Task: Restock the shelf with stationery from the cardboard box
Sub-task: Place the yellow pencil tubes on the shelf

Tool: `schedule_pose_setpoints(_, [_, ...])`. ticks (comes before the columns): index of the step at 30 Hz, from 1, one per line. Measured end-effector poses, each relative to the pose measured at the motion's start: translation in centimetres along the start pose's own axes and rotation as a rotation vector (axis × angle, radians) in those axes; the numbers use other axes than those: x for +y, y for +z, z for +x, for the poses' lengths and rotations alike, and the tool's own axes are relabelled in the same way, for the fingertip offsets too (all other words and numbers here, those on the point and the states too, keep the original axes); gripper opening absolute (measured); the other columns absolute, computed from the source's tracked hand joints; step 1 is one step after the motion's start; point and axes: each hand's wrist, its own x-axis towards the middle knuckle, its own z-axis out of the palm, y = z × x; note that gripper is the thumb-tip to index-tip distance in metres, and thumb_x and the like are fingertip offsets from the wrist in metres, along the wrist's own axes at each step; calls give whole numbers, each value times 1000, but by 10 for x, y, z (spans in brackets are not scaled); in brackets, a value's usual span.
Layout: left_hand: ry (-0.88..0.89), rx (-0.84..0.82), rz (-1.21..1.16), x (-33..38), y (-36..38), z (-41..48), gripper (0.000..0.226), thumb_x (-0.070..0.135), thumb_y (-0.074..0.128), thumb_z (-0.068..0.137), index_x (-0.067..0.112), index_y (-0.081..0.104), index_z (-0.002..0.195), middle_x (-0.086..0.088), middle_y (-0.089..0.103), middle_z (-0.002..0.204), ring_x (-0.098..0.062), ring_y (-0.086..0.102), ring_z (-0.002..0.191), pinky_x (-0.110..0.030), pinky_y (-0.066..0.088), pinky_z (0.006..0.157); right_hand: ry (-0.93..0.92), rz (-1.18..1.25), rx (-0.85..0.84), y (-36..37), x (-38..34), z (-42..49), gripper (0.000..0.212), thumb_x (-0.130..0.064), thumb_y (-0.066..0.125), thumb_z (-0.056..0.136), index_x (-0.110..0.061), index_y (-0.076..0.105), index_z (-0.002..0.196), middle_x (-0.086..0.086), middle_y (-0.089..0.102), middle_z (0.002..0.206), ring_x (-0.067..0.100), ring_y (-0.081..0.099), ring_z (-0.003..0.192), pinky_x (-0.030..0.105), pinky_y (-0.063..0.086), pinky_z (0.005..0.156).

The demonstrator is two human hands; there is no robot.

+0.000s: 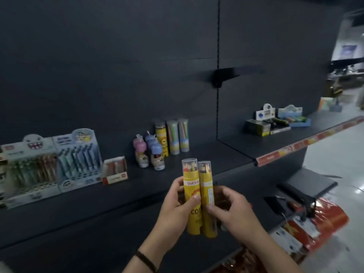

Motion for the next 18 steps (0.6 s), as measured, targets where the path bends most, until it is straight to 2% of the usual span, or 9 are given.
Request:
schedule_pose_setpoints(3, [65, 109, 112, 3, -22, 27, 40, 10, 73, 97, 39, 67, 123, 8, 76, 115, -14, 74, 109, -47, 62, 95, -33, -6, -12, 17, -6, 38, 23, -16, 81, 93, -25, 75, 113, -8, 81, 103, 10, 77, 98, 34, 63, 87])
schedule_pose_setpoints(6, [140, 218, 168, 2, -33, 62, 41, 8, 76, 94, 38, 69, 120, 13, 77, 112, -6, 71, 108, -44, 62, 95, -62, -36, -28, 27, -3, 83, 26, -20, 84, 90, -29, 74, 112, -9, 80, 103, 10, 76, 97, 37, 64, 88])
schedule_pose_setpoints(10, [216, 325, 190, -7, -35, 124, 40, 8, 75, 95, 39, 69, 120, 17, 76, 111, -3, 71, 106, -41, 61, 95, -140, -104, 10, 27, 8, 153, 28, -21, 86, 88, -32, 74, 111, -16, 79, 101, 3, 74, 93, 26, 62, 82])
schedule_pose_setpoints(14, [241, 421, 190, -25, -27, 190, 41, 7, 73, 96, 36, 65, 123, 16, 75, 110, 1, 68, 106, -31, 57, 95, -157, -154, 46, 21, 27, 222, 23, -23, 84, 90, -34, 75, 107, -21, 77, 94, -9, 69, 88, 9, 52, 71])
schedule_pose_setpoints(16, [224, 469, 194, -35, -22, 219, 42, 4, 71, 97, 32, 62, 127, 15, 72, 112, -1, 67, 108, -25, 54, 91, -144, -176, 53, 19, 40, 253, 20, -25, 83, 90, -32, 76, 108, -19, 77, 94, -9, 69, 86, 5, 49, 68])
schedule_pose_setpoints(18, [218, 504, 229, -49, -20, 247, 43, 3, 70, 97, 34, 61, 125, 16, 72, 114, -3, 67, 110, -26, 55, 95, -148, -210, 62, 18, 53, 281, 21, -25, 81, 92, -28, 75, 112, -19, 75, 97, -8, 68, 87, 3, 48, 67])
